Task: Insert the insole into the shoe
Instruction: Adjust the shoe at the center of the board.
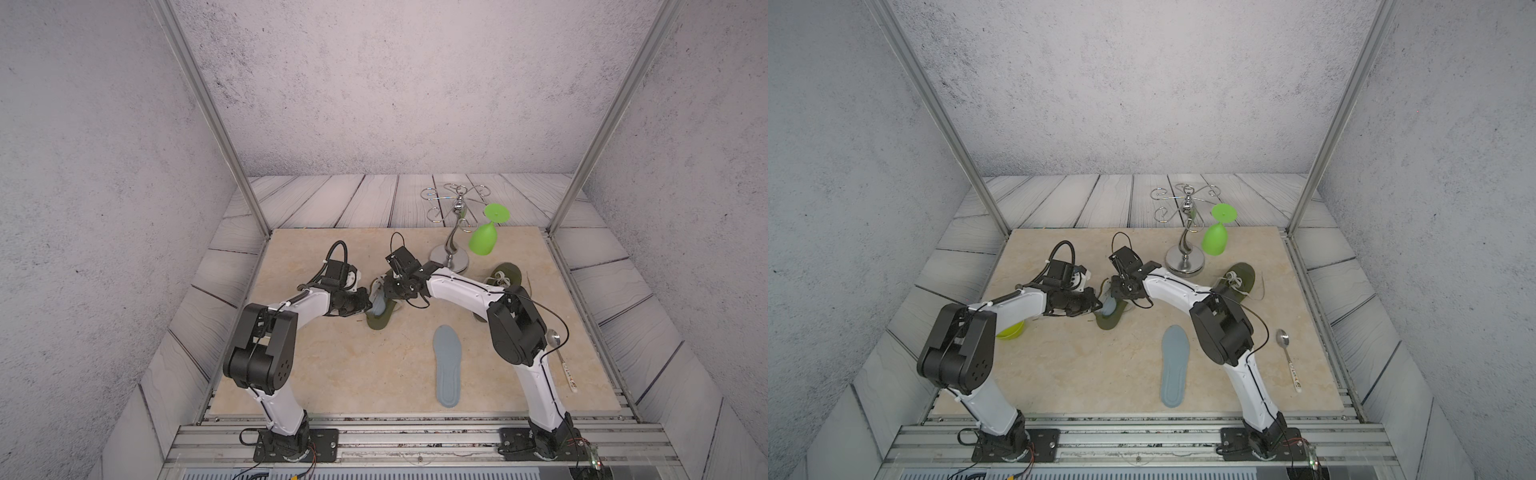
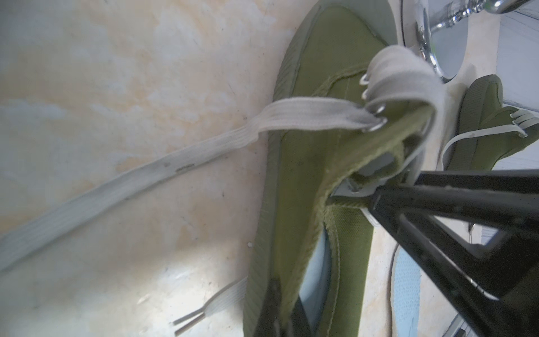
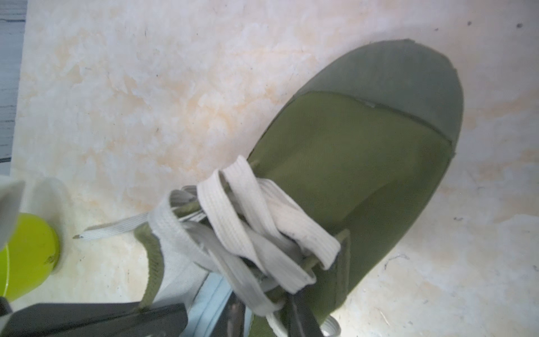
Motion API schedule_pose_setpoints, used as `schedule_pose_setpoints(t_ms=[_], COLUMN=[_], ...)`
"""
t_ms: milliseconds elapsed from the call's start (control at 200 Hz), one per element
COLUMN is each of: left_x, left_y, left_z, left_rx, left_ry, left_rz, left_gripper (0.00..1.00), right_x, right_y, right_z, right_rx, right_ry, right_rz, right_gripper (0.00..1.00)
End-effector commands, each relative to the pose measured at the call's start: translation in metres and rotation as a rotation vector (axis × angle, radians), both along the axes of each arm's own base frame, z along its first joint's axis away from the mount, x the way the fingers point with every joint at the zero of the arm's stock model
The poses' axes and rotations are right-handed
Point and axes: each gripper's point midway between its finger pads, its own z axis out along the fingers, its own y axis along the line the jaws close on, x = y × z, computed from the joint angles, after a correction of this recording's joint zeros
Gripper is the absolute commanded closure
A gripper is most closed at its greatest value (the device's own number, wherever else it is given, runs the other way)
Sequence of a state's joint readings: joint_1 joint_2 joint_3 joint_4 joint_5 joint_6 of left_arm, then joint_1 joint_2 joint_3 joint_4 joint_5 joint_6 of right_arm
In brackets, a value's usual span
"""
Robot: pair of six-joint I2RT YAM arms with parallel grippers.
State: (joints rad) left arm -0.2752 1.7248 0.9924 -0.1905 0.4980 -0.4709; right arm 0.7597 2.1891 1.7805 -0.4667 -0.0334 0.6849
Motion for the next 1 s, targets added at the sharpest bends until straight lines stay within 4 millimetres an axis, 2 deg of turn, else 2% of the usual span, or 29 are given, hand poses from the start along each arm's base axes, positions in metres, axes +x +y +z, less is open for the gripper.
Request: schedule_pose_setpoints(t_ms=[0,300,425,611,671,996], left_x=[0.005,0.003,0.004,0.003,0.002,0.006], left_y=[-0.005,-0.005,-0.005,-0.002,0.000,0.014], left_z=[0.022,0.018,0.017,0.015,0.015,0.017], left_rx=[-0.037,-0.042,-0.038,-0.013,0.000,0.105], left_ry=[-0.076,-0.069,-0.070,-0.070,-0.073,-0.094], left_rz=[-0.027,-0.027,-0.028,-0.030,-0.029,-0.026], left_gripper=[1.00,1.00,1.00,1.00,1.00,1.00], right_x=[0.006,0.008,0.009,0.007,0.007,-0.002], right_y=[0.002,0.006,0.008,0.007,0.006,0.001], right_z=[-0.026,-0.039,-0.037,-0.037,-0.032,0.011], right_rx=[-0.013,-0.030,-0.030,-0.050,-0.052,-0.046], right_ry=[0.037,0.061,0.057,0.056,0.046,-0.006], right_rz=[-0.009,-0.002,0.009,0.018,0.020,0.080], right_gripper=[0.74,0.74,0.80,0.96,1.00,1.00])
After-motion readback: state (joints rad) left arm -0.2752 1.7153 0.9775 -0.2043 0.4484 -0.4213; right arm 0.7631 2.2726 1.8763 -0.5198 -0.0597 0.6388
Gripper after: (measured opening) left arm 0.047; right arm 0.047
